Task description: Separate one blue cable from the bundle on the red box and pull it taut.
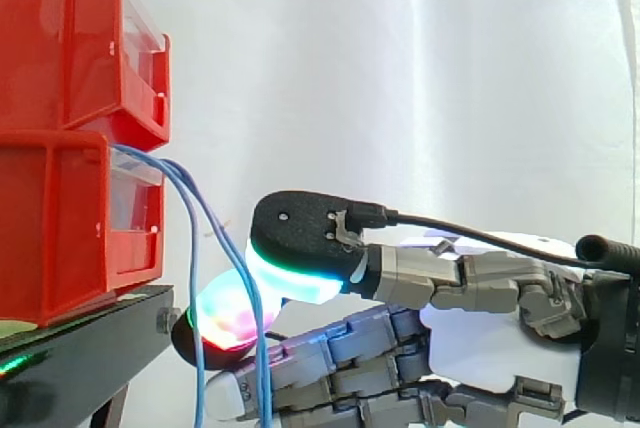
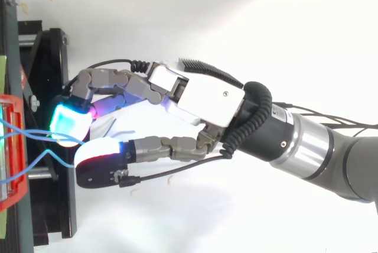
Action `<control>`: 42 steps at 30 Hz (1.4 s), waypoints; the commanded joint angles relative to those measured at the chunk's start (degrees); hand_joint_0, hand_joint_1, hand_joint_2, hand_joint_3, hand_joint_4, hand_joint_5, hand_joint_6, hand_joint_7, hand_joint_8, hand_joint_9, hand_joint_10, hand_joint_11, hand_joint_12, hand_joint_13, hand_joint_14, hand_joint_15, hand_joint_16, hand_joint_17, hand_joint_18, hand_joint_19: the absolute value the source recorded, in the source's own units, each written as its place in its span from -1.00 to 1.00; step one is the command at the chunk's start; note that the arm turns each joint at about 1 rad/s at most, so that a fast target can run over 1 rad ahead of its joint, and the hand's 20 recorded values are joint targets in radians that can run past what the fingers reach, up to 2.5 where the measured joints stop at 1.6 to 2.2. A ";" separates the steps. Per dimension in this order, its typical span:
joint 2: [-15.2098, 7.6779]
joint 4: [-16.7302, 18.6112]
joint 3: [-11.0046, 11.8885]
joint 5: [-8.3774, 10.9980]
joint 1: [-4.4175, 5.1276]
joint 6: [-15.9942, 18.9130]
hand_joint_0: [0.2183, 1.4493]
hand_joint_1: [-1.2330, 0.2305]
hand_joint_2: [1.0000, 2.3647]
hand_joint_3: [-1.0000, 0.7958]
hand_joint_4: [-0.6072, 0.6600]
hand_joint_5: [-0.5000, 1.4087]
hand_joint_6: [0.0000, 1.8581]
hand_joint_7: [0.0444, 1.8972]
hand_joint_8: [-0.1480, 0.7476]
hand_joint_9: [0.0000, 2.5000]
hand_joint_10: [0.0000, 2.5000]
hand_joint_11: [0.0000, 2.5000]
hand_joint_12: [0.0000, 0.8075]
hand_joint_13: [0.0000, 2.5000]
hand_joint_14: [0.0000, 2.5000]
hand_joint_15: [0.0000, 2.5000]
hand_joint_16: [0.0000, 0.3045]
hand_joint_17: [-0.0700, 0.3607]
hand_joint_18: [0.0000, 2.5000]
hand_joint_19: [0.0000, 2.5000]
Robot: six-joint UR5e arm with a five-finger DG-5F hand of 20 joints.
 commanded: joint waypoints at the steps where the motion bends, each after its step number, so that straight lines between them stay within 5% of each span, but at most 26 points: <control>1: 0.04 -0.63 0.62 -0.03 0.14 1.04 -0.45 -0.27 -0.98 -0.22 0.27 -0.58 -0.41 0.33 0.04 -0.40 -0.99 -0.75 -0.14 -0.63 -1.00 -0.94 -0.71 -0.21 -0.59 -0.85; 12: 0.04 -7.13 3.08 -0.03 0.67 4.91 -0.49 -0.26 -0.99 -0.32 0.32 -0.57 -0.36 0.27 0.06 -0.39 -0.99 -0.75 -0.12 -0.62 -1.00 -0.93 -0.70 -0.20 -0.58 -0.85; 25: 1.00 -7.83 3.17 0.24 1.81 6.76 -0.50 -0.25 -0.99 -0.35 0.33 -0.57 -0.31 0.24 0.07 -0.37 -0.99 -0.74 -0.11 -0.60 -1.00 -0.92 -0.70 -0.20 -0.56 -0.84; 35: 2.67 -11.26 3.34 0.41 2.25 7.72 -0.46 -0.33 -0.98 -0.11 0.20 -0.60 -0.17 0.17 0.09 -0.36 -0.99 -0.71 -0.08 -0.57 -1.00 -0.91 -0.70 -0.20 -0.52 -0.83; 36: 2.94 -11.96 3.34 0.59 2.34 7.72 -0.44 -0.40 -0.98 -0.07 0.19 -0.62 -0.11 0.06 0.09 -0.37 -0.99 -0.71 -0.08 -0.57 -1.00 -0.90 -0.70 -0.20 -0.52 -0.83; 42: 3.81 -15.83 3.43 1.73 2.78 7.99 -0.37 -0.58 -0.98 -0.18 0.18 -0.66 -0.08 0.00 0.03 -0.40 -0.99 -0.67 -0.12 -0.59 -1.00 -0.90 -0.72 -0.23 -0.54 -0.82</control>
